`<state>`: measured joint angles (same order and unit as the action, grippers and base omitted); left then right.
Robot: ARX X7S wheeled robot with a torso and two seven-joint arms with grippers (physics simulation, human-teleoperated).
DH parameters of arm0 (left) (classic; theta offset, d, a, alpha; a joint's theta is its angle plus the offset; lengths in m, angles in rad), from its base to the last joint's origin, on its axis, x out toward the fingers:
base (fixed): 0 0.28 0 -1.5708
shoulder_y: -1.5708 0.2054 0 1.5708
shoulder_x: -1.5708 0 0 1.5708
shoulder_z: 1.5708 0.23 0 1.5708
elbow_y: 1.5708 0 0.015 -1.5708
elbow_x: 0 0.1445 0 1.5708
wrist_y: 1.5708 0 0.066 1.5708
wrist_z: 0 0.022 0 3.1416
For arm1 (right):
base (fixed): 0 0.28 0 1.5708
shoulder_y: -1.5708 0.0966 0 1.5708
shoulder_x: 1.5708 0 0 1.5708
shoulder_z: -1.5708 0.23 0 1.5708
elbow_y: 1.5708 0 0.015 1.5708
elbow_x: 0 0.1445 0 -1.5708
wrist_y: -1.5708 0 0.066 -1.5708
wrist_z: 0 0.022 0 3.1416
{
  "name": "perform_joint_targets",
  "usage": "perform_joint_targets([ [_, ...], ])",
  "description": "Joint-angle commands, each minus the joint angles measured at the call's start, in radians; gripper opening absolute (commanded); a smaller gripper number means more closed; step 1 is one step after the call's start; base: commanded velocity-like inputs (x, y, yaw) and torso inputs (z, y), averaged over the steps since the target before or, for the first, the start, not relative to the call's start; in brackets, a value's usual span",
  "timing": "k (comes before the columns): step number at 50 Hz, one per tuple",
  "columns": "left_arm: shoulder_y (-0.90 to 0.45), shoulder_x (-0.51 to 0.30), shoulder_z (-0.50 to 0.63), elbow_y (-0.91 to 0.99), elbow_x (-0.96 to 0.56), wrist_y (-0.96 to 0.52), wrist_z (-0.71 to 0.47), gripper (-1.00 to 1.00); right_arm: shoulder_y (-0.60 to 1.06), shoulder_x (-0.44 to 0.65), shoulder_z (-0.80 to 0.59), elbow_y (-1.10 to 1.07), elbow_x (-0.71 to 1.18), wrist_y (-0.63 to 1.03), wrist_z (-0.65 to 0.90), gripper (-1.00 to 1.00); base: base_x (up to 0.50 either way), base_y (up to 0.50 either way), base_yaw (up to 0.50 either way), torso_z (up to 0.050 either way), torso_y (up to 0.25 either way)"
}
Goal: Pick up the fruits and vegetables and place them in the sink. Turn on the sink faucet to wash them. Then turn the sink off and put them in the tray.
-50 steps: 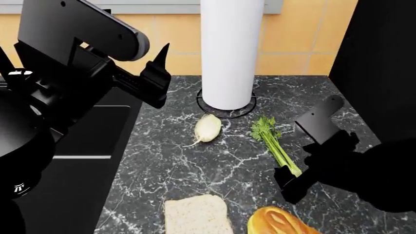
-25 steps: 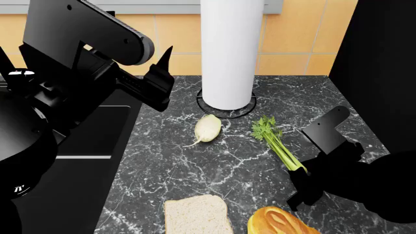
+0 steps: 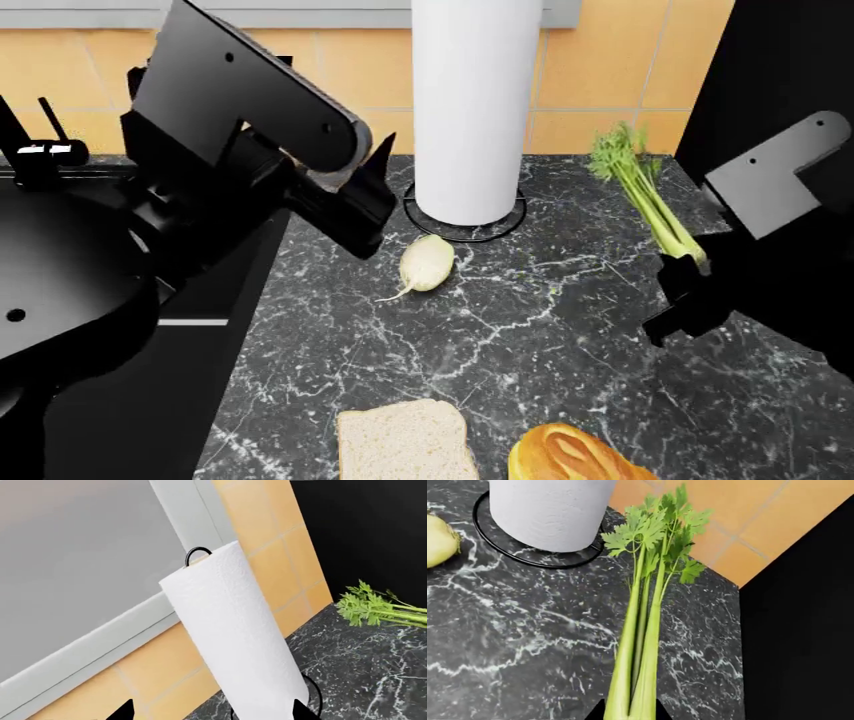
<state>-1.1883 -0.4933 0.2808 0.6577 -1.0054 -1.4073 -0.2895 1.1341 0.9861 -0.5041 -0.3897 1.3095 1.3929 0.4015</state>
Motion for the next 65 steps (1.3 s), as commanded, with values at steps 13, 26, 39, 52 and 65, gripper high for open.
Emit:
perform_joint_targets([
  [13,-0.072,0.003,0.177,-0.171,0.070,0.060,0.109,1.00,0.098,0.049,0.108,-0.080,0.069,-0.031,0.049,-1.00,0.00,0.00,0.00,0.000,0.000],
  [26,-0.138,0.044,0.369,-0.488,0.171,0.243,0.406,1.00,0.176,0.059,0.126,-0.066,0.110,-0.002,0.086,-1.00,0.00,0.00,0.00,0.000,0.000],
  [39,-0.091,0.073,0.401,-0.547,0.164,0.224,0.402,1.00,0.229,0.048,0.103,-0.058,0.104,0.014,0.081,-1.00,0.00,0.00,0.00,0.000,0.001],
  [52,-0.046,0.116,0.493,-0.651,0.221,0.290,0.446,1.00,0.253,0.038,0.092,-0.049,0.115,0.016,0.106,-1.00,0.00,0.00,0.00,0.000,0.000],
  [65,-0.044,0.173,0.570,-0.831,0.297,0.396,0.523,1.00,0.238,0.041,0.061,-0.061,0.102,0.009,0.087,-1.00,0.00,0.00,0.00,0.000,0.001],
])
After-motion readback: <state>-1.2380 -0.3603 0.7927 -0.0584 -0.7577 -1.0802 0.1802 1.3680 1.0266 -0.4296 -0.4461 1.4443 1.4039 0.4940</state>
